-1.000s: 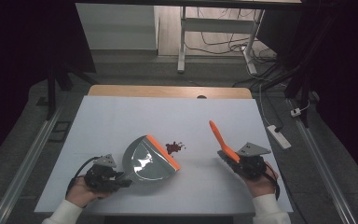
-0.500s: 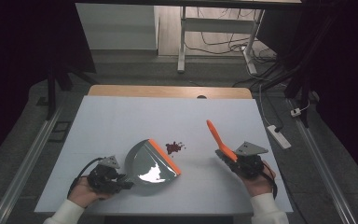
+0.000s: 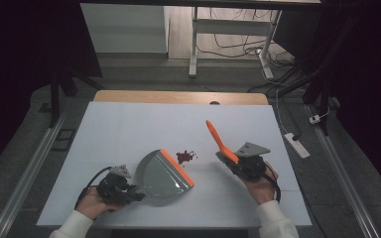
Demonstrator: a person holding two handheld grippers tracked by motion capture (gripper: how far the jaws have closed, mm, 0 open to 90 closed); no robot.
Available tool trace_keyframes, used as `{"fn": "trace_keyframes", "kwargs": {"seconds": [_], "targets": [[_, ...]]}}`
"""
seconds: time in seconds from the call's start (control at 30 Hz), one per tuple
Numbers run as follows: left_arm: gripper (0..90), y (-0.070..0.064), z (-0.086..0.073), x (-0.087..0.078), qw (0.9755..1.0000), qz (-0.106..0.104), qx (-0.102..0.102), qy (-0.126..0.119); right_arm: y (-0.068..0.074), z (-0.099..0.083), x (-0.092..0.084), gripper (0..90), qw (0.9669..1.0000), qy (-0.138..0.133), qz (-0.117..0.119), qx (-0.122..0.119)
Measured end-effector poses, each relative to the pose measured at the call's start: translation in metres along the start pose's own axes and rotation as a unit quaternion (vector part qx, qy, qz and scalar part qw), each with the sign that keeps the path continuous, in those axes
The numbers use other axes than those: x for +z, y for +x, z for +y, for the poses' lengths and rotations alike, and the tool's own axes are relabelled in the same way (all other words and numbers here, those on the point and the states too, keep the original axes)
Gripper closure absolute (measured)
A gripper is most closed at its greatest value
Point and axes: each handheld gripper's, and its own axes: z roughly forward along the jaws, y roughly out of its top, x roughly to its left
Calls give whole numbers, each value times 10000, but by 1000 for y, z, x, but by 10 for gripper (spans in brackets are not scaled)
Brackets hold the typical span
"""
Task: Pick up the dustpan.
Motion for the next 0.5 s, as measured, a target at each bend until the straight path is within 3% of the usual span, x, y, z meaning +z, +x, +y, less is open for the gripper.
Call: {"fn": "trace_keyframes", "kwargs": {"seconds": [0.2,0.5], "targets": [[613,1,0,0,10000,-33,-27,3,-1,15,26,705,9996,-100,211,156],[613,2,0,1,9999,-87,-75,7,0,35,46,706,9995,-199,217,143]]}}
